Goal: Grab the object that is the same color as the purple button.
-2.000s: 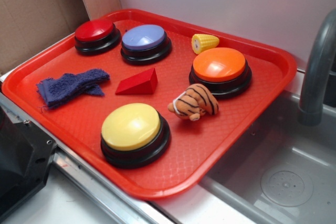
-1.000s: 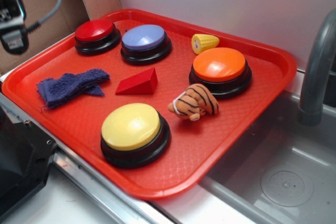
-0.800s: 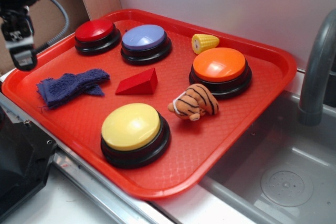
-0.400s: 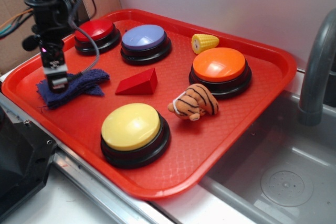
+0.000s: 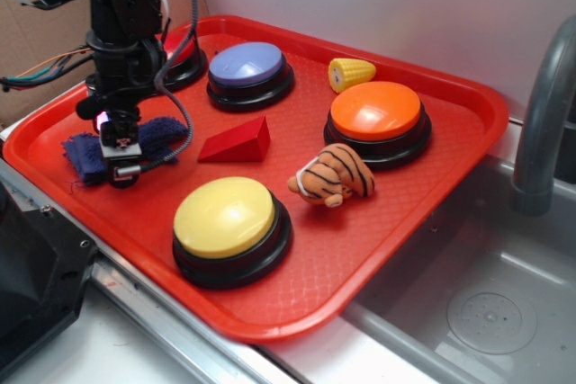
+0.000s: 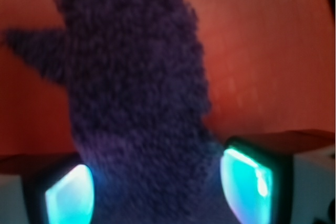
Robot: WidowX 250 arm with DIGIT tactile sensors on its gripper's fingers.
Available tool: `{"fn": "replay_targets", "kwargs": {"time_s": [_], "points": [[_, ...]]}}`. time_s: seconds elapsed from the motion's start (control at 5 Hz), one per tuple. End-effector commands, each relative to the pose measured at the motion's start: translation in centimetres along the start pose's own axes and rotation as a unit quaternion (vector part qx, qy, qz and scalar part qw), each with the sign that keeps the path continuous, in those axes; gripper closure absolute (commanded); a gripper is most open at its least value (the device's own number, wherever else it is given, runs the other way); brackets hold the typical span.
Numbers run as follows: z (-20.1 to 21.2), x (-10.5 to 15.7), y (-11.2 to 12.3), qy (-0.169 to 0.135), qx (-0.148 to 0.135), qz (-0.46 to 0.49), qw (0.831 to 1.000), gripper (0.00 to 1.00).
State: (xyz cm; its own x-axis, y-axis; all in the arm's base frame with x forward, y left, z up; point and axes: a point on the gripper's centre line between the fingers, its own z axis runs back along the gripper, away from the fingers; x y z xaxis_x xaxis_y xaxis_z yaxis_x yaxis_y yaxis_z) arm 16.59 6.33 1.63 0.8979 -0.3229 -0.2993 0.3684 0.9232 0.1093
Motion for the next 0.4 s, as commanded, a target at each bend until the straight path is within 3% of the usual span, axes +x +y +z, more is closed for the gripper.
{"fn": "replay_targets", "kwargs": {"time_s": [0.0, 0.2], "points": [[-0.61, 1.47, 0.31, -0.01, -0.04, 0.045, 0.998, 1.0], [-0.64, 1.38, 0.54, -0.014, -0.04, 0.063, 0.997, 1.0]]}}
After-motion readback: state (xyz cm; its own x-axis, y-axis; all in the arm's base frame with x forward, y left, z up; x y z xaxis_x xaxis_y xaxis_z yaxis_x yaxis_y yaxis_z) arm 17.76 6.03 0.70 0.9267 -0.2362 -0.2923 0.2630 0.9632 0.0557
